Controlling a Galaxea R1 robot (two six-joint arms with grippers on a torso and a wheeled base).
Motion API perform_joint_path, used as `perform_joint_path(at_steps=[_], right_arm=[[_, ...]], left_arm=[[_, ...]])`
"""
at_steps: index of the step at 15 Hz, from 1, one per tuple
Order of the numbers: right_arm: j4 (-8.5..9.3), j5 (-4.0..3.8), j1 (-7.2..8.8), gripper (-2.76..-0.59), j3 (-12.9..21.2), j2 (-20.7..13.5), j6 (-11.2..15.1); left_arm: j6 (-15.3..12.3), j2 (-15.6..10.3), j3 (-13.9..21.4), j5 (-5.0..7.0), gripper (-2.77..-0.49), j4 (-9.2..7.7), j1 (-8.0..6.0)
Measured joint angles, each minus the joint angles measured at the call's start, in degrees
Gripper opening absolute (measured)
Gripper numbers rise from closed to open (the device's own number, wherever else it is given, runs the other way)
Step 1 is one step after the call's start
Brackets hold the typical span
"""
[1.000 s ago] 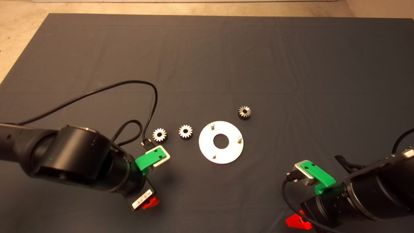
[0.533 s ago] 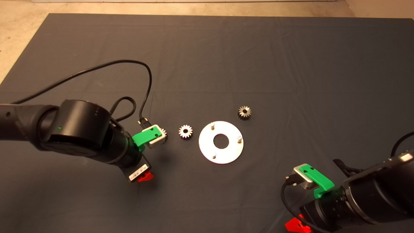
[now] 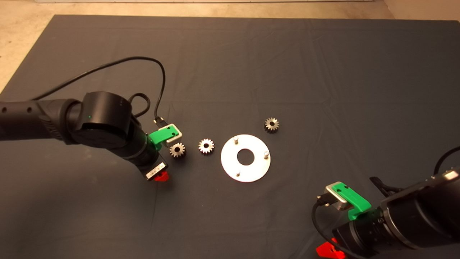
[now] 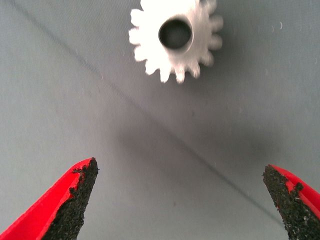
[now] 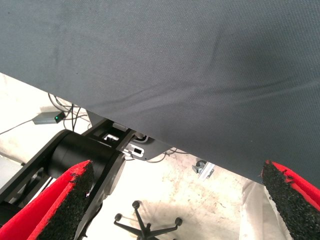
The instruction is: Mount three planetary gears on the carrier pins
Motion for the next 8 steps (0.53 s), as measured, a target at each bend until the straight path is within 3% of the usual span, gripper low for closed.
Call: perform_joint_path(at_steps=[8], right_arm=[[-0.13,0.02,0.0,-0.86,0.0,1.9,0.0]], left_arm=[[0.3,2.6,-3.7,-0.44,-0.89,0.0,0.0]])
